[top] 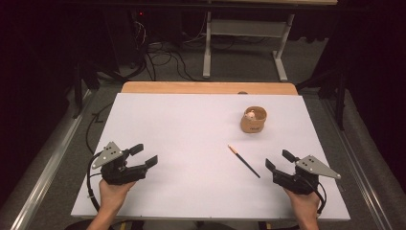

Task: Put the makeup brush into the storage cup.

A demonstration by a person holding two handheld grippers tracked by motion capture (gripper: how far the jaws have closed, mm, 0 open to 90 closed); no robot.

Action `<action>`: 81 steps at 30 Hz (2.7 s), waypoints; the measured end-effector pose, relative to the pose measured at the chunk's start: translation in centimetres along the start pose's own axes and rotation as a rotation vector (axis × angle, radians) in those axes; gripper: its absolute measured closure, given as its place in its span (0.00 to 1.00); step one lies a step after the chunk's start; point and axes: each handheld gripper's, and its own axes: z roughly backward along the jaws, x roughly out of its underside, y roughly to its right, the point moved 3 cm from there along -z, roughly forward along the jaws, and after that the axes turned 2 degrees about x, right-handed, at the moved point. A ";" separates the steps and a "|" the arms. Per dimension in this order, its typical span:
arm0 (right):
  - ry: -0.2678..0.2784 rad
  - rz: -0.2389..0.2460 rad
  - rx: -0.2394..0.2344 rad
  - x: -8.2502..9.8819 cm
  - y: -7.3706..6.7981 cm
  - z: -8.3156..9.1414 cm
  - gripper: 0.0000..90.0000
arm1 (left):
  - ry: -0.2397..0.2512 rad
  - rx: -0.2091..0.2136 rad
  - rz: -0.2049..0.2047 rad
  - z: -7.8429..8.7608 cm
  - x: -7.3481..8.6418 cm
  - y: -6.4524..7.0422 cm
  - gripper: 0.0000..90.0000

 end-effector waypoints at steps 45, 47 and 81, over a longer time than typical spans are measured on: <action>0.002 0.002 -0.015 -0.1 -0.1 -0.2 0.35 | -0.030 0.014 -0.014 -0.6 0.2 0.3 0.30; 0.002 0.005 -0.016 -0.1 -0.1 -0.2 0.35 | -0.030 0.014 -0.015 -0.6 0.2 0.3 0.30; -0.002 0.002 -0.081 -1.2 -1.1 -1.5 0.35 | -0.051 0.020 -0.021 -1.1 0.4 0.5 0.30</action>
